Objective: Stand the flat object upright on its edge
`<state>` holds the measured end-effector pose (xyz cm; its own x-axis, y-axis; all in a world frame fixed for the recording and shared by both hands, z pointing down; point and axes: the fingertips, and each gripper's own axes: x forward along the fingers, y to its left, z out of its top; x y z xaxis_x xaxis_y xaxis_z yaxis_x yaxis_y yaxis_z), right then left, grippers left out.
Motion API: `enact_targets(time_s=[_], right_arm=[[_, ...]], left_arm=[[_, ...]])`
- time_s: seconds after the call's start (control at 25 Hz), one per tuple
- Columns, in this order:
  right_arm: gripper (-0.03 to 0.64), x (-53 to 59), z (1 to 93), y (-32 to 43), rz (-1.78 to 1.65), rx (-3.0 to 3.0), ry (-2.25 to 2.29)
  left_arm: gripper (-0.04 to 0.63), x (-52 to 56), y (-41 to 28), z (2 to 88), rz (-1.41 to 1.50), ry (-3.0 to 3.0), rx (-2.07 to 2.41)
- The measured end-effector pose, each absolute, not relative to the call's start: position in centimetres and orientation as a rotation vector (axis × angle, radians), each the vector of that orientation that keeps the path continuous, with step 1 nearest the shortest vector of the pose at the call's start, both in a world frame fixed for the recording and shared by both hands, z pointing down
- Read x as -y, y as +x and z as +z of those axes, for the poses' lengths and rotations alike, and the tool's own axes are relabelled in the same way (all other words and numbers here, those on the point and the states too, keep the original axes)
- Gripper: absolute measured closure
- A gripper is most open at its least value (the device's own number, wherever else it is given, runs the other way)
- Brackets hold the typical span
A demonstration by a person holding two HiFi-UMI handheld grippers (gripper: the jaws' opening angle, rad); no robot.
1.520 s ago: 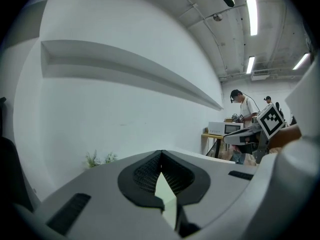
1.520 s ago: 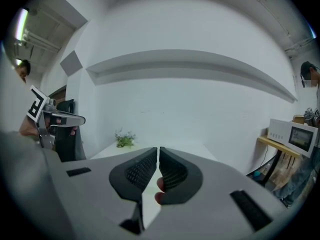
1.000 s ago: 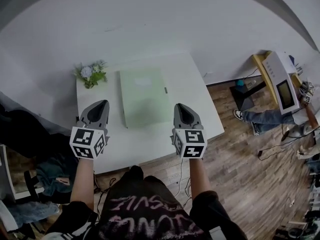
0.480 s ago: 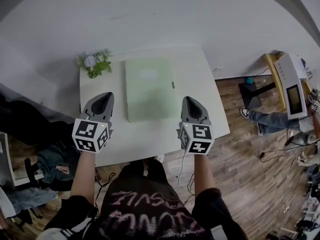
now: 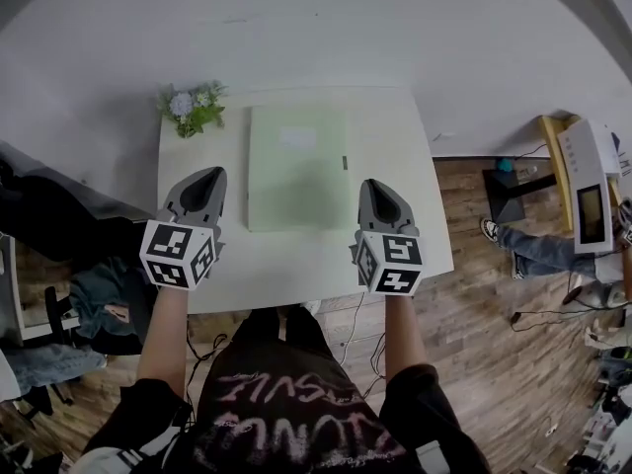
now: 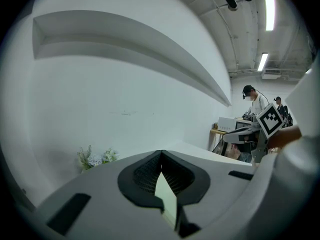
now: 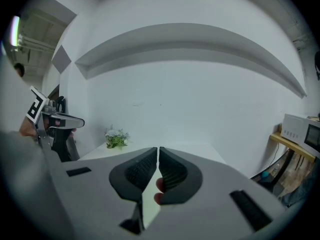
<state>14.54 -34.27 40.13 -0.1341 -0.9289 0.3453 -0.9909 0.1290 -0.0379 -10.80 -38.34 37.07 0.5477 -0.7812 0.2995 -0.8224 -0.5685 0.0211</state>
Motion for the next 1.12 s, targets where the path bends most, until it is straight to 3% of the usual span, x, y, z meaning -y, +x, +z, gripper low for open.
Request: enact_targets(time_s=[1.12], right_arm=[[0.584, 36.9, 53.2, 15.3, 0.714, 2.094, 1.699]], left_arm=[[0.577, 40.7, -8.8, 50.8, 0.548, 2.385, 1.216]])
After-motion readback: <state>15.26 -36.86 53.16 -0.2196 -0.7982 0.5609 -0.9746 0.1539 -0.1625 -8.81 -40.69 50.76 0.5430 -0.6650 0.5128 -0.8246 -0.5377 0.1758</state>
